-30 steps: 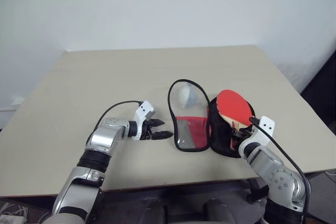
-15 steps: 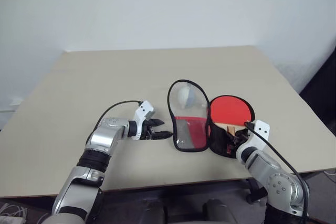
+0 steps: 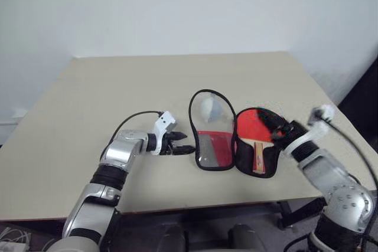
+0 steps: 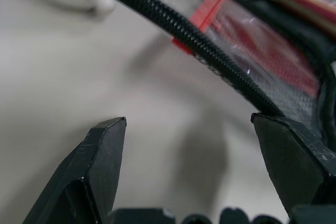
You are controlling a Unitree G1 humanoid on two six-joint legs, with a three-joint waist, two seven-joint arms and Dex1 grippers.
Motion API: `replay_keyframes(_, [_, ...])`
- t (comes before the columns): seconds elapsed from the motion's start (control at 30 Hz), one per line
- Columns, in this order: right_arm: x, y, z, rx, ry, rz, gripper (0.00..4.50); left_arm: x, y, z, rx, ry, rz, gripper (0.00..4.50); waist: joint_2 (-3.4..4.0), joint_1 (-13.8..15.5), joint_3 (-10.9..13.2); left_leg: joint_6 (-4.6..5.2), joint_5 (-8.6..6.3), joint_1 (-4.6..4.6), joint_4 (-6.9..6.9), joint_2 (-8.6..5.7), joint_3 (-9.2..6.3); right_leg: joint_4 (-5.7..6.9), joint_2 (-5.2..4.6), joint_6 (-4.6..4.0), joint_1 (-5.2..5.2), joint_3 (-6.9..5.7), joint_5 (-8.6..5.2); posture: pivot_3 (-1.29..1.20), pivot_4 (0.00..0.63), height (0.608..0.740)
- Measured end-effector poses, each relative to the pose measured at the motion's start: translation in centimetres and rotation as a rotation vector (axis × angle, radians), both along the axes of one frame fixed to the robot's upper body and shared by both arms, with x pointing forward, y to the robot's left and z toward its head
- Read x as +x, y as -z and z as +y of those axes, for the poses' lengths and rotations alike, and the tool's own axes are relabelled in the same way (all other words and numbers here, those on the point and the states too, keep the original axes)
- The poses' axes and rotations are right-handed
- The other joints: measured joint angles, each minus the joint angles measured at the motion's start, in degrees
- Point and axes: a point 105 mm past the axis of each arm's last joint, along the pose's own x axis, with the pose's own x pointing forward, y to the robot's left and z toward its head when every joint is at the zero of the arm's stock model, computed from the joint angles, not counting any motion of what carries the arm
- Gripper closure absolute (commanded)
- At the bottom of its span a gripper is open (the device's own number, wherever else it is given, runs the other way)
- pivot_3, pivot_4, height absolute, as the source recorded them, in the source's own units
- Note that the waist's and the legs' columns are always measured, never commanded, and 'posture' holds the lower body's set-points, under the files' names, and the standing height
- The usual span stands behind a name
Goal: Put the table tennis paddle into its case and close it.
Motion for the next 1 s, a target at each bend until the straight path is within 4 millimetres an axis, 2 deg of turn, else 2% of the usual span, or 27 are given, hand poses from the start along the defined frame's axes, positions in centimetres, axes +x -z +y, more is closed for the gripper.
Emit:
replay_keyframes(0.1, [0.5,-0.2,-1.0,0.008,0.036,-0.017,0.06,-0.3,0.1,-1.7,-0.041,0.028,0.018,0.47,0.0,0.0,0.0,0.01,0.0,-0.02,-0.01,0.0,0.0,-0.01,0.0,0.0,-0.02,0.01,0.0,0.0,0.0,0.74])
replay_keyframes(0.3, [1.9,-0.1,-2.6,0.059,0.14,-0.032,0.06,-0.8,-0.8,-7.2,-0.139,0.109,0.005,0.47,0.0,0.0,0.0,0.02,0.01,-0.03,0.06,-0.05,0.01,-0.01,0.0,0.01,0.03,0.05,0.01,0.0,0.0,0.74])
replay_keyframes(0.4, [3.0,-0.7,-4.4,0.108,0.258,-0.054,0.06,-0.8,-2.2,-10.5,-0.194,0.14,-0.022,0.47,0.0,0.0,0.0,0.02,0.01,-0.02,0.09,-0.07,0.0,-0.04,0.0,0.02,0.08,0.05,0.0,0.0,0.0,0.74])
replay_keyframes(0.53, [3.7,-0.2,-6.6,0.111,0.382,-0.034,0.06,-1.1,-2.9,-12.9,-0.234,0.142,-0.004,0.47,0.02,-0.1,0.0,0.03,0.01,-0.01,0.06,-0.07,0.01,-0.07,0.03,0.02,0.05,0.11,0.0,0.0,0.0,0.74])
replay_keyframes(0.67, [3.8,0.3,-7.8,0.069,0.455,-0.019,0.06,-1.0,-2.2,-12.7,-0.223,0.081,0.079,0.47,0.1,-0.1,0.0,0.05,0.02,0.03,0.04,-0.06,0.01,-0.01,0.1,0.02,0.01,0.2,0.0,0.0,0.0,0.74])
replay_keyframes(0.83, [3.6,2.0,-8.7,0.048,0.513,0.041,0.06,-0.2,-1.3,-10.2,-0.136,-0.036,0.154,0.47,0.13,-0.1,0.0,0.05,0.02,0.02,0.05,-0.07,0.01,-0.03,0.1,0.02,0.03,0.23,0.0,0.0,0.0,0.74])
replay_keyframes(1.0, [3.7,2.7,-8.9,0.036,0.532,0.067,0.06,-1.3,-0.6,-9.4,-0.159,-0.106,0.406,0.47,0.15,0.0,0.0,0.05,0.02,0.02,0.06,-0.07,-0.02,-0.02,0.1,0.02,0.05,0.21,0.0,0.0,0.0,0.74])
